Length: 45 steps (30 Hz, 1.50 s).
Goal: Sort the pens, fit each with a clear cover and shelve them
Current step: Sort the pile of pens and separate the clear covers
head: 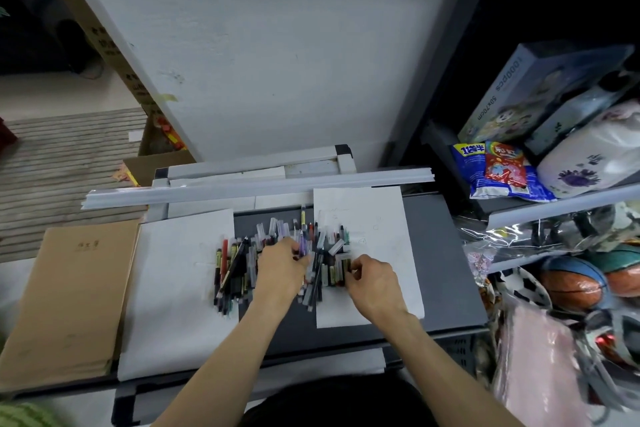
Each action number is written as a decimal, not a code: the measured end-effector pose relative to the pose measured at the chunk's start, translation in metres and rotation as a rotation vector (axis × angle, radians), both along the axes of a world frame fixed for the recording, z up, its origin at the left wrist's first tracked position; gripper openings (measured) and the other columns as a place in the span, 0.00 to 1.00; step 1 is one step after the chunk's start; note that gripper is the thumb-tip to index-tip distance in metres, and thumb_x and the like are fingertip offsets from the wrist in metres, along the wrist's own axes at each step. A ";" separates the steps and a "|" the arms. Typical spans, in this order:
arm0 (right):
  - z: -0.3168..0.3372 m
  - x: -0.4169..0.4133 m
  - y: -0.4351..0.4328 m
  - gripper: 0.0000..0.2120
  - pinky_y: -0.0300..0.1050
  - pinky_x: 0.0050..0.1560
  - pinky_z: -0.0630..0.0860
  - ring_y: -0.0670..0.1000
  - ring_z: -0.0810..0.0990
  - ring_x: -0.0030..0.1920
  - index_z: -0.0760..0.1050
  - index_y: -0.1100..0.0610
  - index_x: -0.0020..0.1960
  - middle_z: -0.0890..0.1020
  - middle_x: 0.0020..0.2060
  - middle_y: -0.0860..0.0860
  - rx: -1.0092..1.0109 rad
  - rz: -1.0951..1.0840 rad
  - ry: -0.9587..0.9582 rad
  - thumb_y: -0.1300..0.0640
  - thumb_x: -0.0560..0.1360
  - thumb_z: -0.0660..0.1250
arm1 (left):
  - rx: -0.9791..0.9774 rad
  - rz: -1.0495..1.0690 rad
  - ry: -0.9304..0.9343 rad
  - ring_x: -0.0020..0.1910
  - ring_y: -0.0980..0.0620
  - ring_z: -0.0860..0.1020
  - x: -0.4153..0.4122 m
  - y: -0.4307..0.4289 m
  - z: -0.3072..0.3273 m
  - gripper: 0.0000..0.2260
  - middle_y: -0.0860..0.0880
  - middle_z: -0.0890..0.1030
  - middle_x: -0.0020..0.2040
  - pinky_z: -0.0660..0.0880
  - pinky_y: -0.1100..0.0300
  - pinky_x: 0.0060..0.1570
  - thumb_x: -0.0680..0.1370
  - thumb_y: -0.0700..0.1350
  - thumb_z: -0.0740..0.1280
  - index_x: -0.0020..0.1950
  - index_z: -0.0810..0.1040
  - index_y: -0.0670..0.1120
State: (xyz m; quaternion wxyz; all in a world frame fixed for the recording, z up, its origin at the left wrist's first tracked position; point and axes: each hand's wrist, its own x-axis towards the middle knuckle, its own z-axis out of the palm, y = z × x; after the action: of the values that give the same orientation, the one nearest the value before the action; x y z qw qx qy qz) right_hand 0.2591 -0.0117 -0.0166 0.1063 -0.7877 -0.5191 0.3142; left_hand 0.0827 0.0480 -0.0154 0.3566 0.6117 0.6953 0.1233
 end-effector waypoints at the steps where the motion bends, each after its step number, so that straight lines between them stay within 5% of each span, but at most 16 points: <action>1: 0.000 0.000 0.001 0.06 0.52 0.47 0.82 0.55 0.82 0.44 0.79 0.57 0.52 0.84 0.44 0.52 -0.008 0.006 -0.011 0.56 0.78 0.66 | -0.003 0.007 -0.001 0.32 0.57 0.81 0.000 0.000 -0.001 0.11 0.60 0.73 0.37 0.74 0.70 0.31 0.80 0.49 0.73 0.58 0.81 0.44; 3: 0.000 -0.001 0.004 0.06 0.51 0.45 0.81 0.55 0.80 0.42 0.77 0.57 0.49 0.82 0.42 0.52 -0.032 0.028 -0.040 0.55 0.78 0.65 | 0.004 0.009 0.001 0.31 0.56 0.81 0.000 0.000 -0.004 0.11 0.60 0.74 0.37 0.78 0.65 0.33 0.80 0.49 0.74 0.58 0.81 0.44; 6: 0.002 -0.006 0.010 0.09 0.48 0.39 0.77 0.56 0.78 0.40 0.72 0.57 0.45 0.81 0.42 0.55 -0.071 0.055 -0.083 0.53 0.79 0.66 | 0.022 0.013 0.004 0.32 0.61 0.76 0.001 -0.002 -0.007 0.10 0.60 0.75 0.38 0.71 0.72 0.32 0.80 0.48 0.73 0.57 0.81 0.45; 11: 0.004 -0.008 0.017 0.13 0.46 0.39 0.74 0.56 0.77 0.42 0.70 0.57 0.45 0.78 0.42 0.53 -0.105 0.054 -0.132 0.48 0.79 0.66 | 0.015 -0.001 0.011 0.37 0.63 0.75 -0.001 -0.002 -0.010 0.12 0.48 0.85 0.55 0.72 0.67 0.42 0.80 0.48 0.73 0.61 0.81 0.45; 14: 0.003 -0.011 0.020 0.15 0.46 0.40 0.74 0.55 0.77 0.41 0.72 0.56 0.45 0.78 0.41 0.52 -0.107 0.047 -0.140 0.45 0.79 0.67 | 0.019 -0.007 -0.013 0.33 0.69 0.72 -0.003 -0.003 -0.012 0.11 0.48 0.85 0.55 0.67 0.77 0.32 0.81 0.48 0.72 0.60 0.81 0.45; 19: 0.002 -0.013 0.028 0.14 0.46 0.40 0.75 0.56 0.78 0.43 0.73 0.56 0.45 0.79 0.43 0.53 -0.108 0.031 -0.109 0.45 0.78 0.67 | 0.027 -0.019 -0.006 0.38 0.63 0.76 -0.005 -0.003 -0.016 0.12 0.46 0.85 0.59 0.71 0.72 0.42 0.81 0.49 0.72 0.62 0.81 0.46; 24: -0.001 -0.013 0.029 0.13 0.46 0.38 0.74 0.55 0.77 0.40 0.72 0.56 0.43 0.75 0.38 0.51 -0.128 0.009 -0.018 0.48 0.79 0.68 | 0.027 -0.020 -0.030 0.38 0.65 0.75 -0.005 -0.004 -0.017 0.14 0.47 0.84 0.58 0.68 0.79 0.33 0.80 0.46 0.72 0.65 0.81 0.46; 27: -0.002 -0.009 0.030 0.14 0.47 0.39 0.74 0.55 0.78 0.42 0.71 0.57 0.44 0.76 0.41 0.52 -0.143 0.019 0.003 0.48 0.78 0.71 | 0.005 -0.006 -0.055 0.39 0.59 0.82 -0.004 -0.006 -0.015 0.11 0.49 0.84 0.53 0.77 0.73 0.41 0.79 0.46 0.74 0.61 0.82 0.46; 30: -0.002 -0.006 0.031 0.15 0.45 0.41 0.72 0.55 0.76 0.43 0.70 0.57 0.46 0.75 0.43 0.53 -0.162 0.034 0.009 0.47 0.78 0.72 | -0.020 0.007 -0.101 0.39 0.52 0.85 -0.003 -0.010 -0.018 0.08 0.51 0.85 0.48 0.84 0.53 0.48 0.78 0.46 0.75 0.56 0.82 0.48; 37: -0.002 -0.002 0.035 0.15 0.45 0.41 0.73 0.54 0.80 0.46 0.70 0.55 0.45 0.75 0.42 0.50 -0.208 0.023 0.065 0.48 0.77 0.72 | -0.050 0.013 -0.147 0.40 0.53 0.85 0.003 -0.024 -0.017 0.06 0.52 0.86 0.46 0.84 0.55 0.48 0.78 0.47 0.75 0.54 0.84 0.50; 45: 0.001 0.003 0.038 0.08 0.42 0.32 0.73 0.51 0.78 0.38 0.70 0.56 0.41 0.78 0.41 0.52 -0.228 0.069 0.156 0.57 0.78 0.65 | -0.085 -0.002 -0.148 0.38 0.54 0.85 0.008 -0.032 -0.012 0.07 0.51 0.86 0.48 0.84 0.52 0.48 0.79 0.43 0.71 0.56 0.85 0.48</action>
State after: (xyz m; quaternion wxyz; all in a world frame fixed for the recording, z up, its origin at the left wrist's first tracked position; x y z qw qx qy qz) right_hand 0.2619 0.0268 -0.0151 0.0452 -0.7496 -0.4970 0.4347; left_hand 0.0911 0.0159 -0.0274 0.4327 0.5858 0.6712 0.1382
